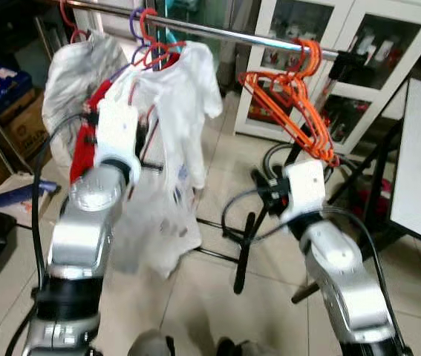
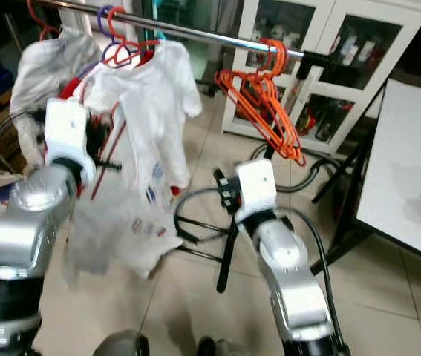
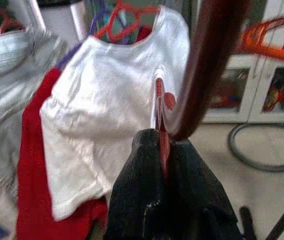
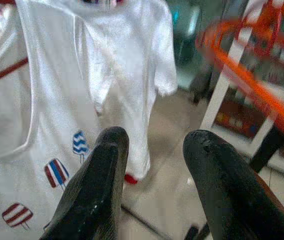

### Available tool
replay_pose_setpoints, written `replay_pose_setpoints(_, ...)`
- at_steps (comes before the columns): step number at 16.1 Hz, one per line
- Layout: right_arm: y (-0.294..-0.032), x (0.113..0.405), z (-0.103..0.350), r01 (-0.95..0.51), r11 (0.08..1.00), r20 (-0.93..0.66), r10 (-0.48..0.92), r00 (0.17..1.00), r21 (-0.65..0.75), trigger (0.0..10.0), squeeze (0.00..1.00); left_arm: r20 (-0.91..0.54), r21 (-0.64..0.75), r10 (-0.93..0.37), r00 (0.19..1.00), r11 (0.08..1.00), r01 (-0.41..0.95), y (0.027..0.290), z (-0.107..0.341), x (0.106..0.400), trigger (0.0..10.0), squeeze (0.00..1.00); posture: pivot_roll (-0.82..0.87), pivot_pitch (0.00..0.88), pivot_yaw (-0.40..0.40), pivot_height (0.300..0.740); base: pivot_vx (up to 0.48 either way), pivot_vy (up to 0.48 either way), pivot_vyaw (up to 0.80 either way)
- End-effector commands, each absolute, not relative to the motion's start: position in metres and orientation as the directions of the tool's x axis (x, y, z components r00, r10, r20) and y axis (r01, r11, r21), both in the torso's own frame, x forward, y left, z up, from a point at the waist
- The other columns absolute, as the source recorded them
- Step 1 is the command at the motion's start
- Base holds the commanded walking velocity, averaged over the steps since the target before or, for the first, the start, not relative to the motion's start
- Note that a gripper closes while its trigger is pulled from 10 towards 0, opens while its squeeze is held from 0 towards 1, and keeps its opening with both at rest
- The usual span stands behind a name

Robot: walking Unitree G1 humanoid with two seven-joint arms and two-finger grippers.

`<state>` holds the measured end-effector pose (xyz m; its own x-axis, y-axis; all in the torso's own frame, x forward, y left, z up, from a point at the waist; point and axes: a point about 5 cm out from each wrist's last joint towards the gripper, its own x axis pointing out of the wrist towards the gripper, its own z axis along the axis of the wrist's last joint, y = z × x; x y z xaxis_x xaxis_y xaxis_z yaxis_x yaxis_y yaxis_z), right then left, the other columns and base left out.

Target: Hang hanger

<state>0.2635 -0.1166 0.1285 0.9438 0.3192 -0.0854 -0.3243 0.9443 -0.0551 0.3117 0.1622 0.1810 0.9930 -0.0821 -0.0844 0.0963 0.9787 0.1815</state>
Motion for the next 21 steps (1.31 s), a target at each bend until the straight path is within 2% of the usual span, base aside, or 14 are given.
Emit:
replay_pose_setpoints(1, -0.122, 0.261, 0.127, -0.291, 0.957, -0.096, 0.291, 0.952, 0.015, 10.0, 0.00, 0.000, 0.209, -0.095, 0.996, 0.973, 0.092, 0.155, 0.192, 0.305, 10.0, 0.00, 0.04, 0.072, -0.041, 0.740, 0.000, 0.000, -0.44)
replay_pose_setpoints(4, -0.126, 0.247, 0.108, -0.278, 0.959, -0.145, 0.283, 0.948, 0.055, 10.0, 0.00, 0.028, 0.151, -0.147, 0.989, 0.978, 0.141, 0.152, 0.170, 0.273, 10.0, 0.00, 0.03, 0.077, -0.040, 0.740, 0.160, 0.000, -0.80)
replay_pose_setpoints(6, -0.128, 0.233, 0.083, -0.301, 0.953, -0.231, 0.303, 0.924, 0.048, 10.0, 0.00, -0.037, 0.153, -0.152, 0.988, 0.976, 0.156, 0.156, 0.142, 0.249, 10.0, 0.00, 0.04, 0.083, -0.050, 0.740, 0.326, 0.000, 0.00)
replay_pose_setpoints(8, -0.128, 0.229, 0.069, -0.324, 0.945, -0.294, 0.320, 0.900, 0.037, 10.0, 0.00, -0.080, 0.147, -0.117, 0.990, 0.981, 0.128, 0.161, 0.131, 0.243, 10.0, 0.00, 0.04, 0.082, -0.054, 0.740, 0.351, 0.000, 0.00)
replay_pose_setpoints(14, -0.121, 0.238, 0.075, -0.320, 0.944, -0.242, 0.329, 0.913, 0.079, 10.0, 0.00, -0.032, 0.172, -0.110, 0.993, 0.978, 0.114, 0.166, 0.142, 0.252, 10.0, 0.00, 0.06, 0.086, -0.061, 0.740, 0.373, 0.000, -0.13)
replay_pose_setpoints(16, -0.122, 0.241, 0.076, -0.339, 0.939, -0.243, 0.343, 0.907, 0.060, 10.0, 0.00, -0.049, 0.173, -0.094, 0.994, 0.980, 0.101, 0.169, 0.141, 0.250, 10.0, 0.00, 0.06, 0.092, -0.059, 0.740, 0.392, 0.000, -0.68)
replay_pose_setpoints(21, -0.120, 0.241, 0.072, -0.407, 0.913, -0.273, 0.398, 0.876, 0.025, 10.0, 0.00, -0.061, 0.181, -0.087, 0.994, 0.979, 0.097, 0.171, 0.138, 0.246, 10.0, 0.00, 0.07, 0.105, -0.063, 0.740, 0.385, 0.000, 0.00)
